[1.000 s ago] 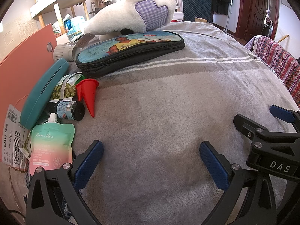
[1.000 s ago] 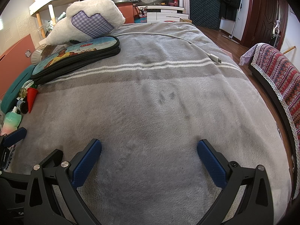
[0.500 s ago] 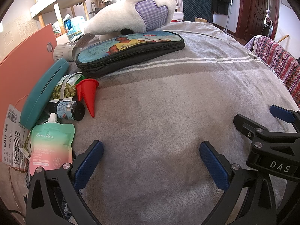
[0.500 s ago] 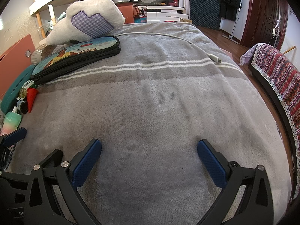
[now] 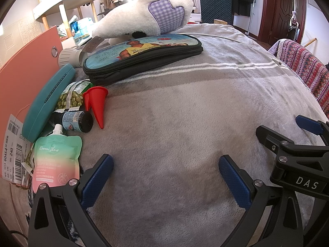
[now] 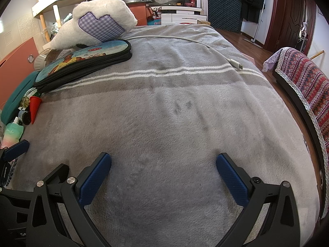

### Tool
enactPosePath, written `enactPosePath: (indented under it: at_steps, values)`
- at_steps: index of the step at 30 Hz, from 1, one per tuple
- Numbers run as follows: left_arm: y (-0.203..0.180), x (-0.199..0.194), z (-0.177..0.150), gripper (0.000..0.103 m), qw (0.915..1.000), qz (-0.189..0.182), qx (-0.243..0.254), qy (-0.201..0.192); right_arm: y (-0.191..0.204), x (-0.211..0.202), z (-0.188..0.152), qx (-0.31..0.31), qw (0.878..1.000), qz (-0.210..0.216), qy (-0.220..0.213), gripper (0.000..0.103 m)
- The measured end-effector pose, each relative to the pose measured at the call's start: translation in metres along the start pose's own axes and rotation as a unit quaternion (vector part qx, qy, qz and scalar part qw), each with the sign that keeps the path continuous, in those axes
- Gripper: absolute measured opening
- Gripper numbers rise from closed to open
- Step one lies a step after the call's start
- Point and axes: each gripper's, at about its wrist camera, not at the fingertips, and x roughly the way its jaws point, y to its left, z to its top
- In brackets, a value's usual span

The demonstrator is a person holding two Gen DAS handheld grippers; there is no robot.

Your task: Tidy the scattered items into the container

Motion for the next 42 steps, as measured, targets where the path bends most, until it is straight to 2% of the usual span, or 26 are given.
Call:
enactPosePath:
  at_steps: [42]
  values:
    - [-0.0004,0.0002,-0.0005,0.103,1.0000,0.001,-0.001,0.000,0.0009,-0.0004,0.0010,-0.001,1.000,0.001,0.000,0.103]
